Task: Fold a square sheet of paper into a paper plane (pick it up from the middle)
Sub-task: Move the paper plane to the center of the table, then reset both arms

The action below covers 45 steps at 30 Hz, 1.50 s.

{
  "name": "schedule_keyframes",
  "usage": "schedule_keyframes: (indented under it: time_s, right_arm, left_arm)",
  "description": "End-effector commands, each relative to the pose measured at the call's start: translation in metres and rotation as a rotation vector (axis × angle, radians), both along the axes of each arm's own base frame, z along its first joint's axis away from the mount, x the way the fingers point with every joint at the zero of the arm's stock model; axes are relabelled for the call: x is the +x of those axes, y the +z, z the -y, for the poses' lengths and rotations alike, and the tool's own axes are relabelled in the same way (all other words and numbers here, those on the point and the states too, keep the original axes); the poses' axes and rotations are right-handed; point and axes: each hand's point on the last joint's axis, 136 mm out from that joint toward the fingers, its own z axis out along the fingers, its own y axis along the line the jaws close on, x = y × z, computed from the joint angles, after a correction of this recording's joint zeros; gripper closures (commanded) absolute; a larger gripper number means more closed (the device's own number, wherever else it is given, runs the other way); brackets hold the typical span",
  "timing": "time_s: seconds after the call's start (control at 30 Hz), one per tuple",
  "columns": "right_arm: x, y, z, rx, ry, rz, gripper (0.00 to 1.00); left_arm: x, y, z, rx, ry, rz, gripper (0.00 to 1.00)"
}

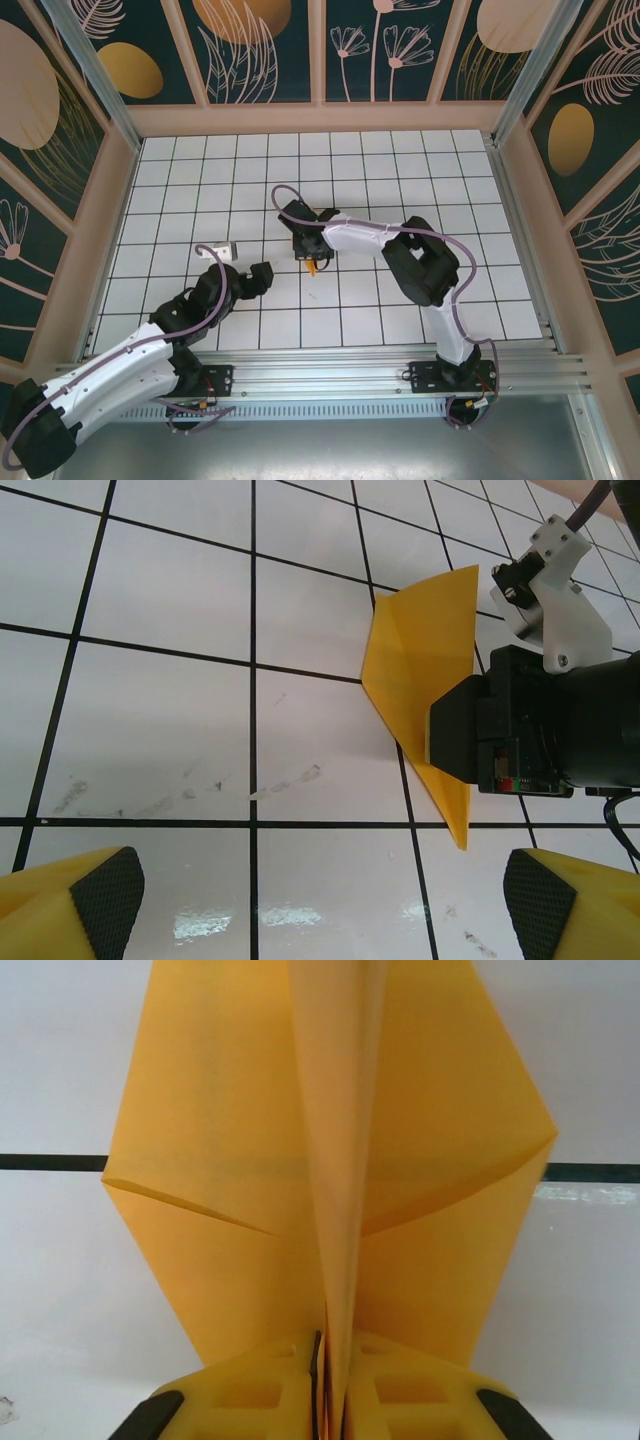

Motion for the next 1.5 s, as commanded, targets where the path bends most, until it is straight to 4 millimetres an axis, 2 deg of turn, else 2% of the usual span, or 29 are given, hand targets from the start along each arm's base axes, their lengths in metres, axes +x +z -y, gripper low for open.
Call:
schedule_keyframes:
  time_s: [0.0, 0.17, 0.27, 0.4, 0.5, 0.57, 0.63, 0.73, 0.83, 0.87, 0.93, 1.07, 1.2, 1.33, 1.47]
  right_arm:
    - [-0.003, 0.002, 0.006, -0.052, 0.012, -0.043, 0.81]
    - [0.012, 0.051, 0.001, -0.006, 0.015, 0.038, 0.66]
    - [0.017, 0.085, 0.0, 0.029, 0.025, 0.097, 0.63]
    - [0.023, 0.138, 0.013, 0.037, 0.015, 0.217, 0.62]
    - [0.025, 0.184, 0.044, 0.011, -0.035, 0.383, 0.6]
    - [0.026, 0.208, 0.084, -0.029, -0.119, 0.512, 0.53]
    - [0.026, 0.218, 0.13, -0.049, -0.207, 0.592, 0.47]
    - [0.029, 0.208, 0.217, -0.073, -0.397, 0.672, 0.38]
    - [0.027, 0.181, 0.303, -0.11, -0.586, 0.733, 0.35]
    - [0.025, 0.171, 0.325, -0.114, -0.617, 0.756, 0.35]
    - [0.023, 0.153, 0.351, -0.126, -0.607, 0.821, 0.34]
    - [0.019, 0.123, 0.376, -0.201, -0.546, 0.896, 0.31]
    - [0.028, 0.097, 0.387, -0.123, -0.524, 0.896, 0.31]
    - [0.047, 0.103, 0.375, -0.099, -0.409, 0.955, 0.32]
    - [0.057, 0.115, 0.362, -0.069, -0.3, 1.036, 0.33]
  left_arm:
    - [0.004, 0.006, 0.003, -0.008, -0.008, 0.024, 0.06]
    - [0.007, 0.009, 0.0, 0.008, 0.012, 0.032, 0.06]
    - [0.011, 0.014, -0.005, 0.024, 0.042, 0.052, 0.05]
    - [0.016, 0.022, -0.014, 0.063, 0.085, 0.09, 0.04]
    - [0.022, 0.028, -0.031, 0.127, 0.162, 0.129, 0.02]
    - [0.026, 0.034, -0.048, 0.181, 0.232, 0.157, 0.02]
    - [0.032, 0.039, -0.067, 0.227, 0.303, 0.176, 0.01]
    - [0.045, 0.04, -0.1, 0.263, 0.427, 0.199, 0.01]
    - [0.05, 0.056, -0.131, 0.376, 0.57, 0.276, 0.02]
    - [0.05, 0.063, -0.142, 0.392, 0.627, 0.297, 0.01]
    - [0.058, 0.066, -0.155, 0.366, 0.664, 0.31, 0.01]
    - [0.075, 0.05, -0.178, 0.44, 0.699, 0.318, 0.02]
    - [0.092, 0.043, -0.185, 0.46, 0.697, 0.337, 0.01]
    - [0.105, 0.034, -0.179, 0.485, 0.627, 0.434, 0.02]
    - [0.113, 0.039, -0.175, 0.477, 0.593, 0.53, 0.02]
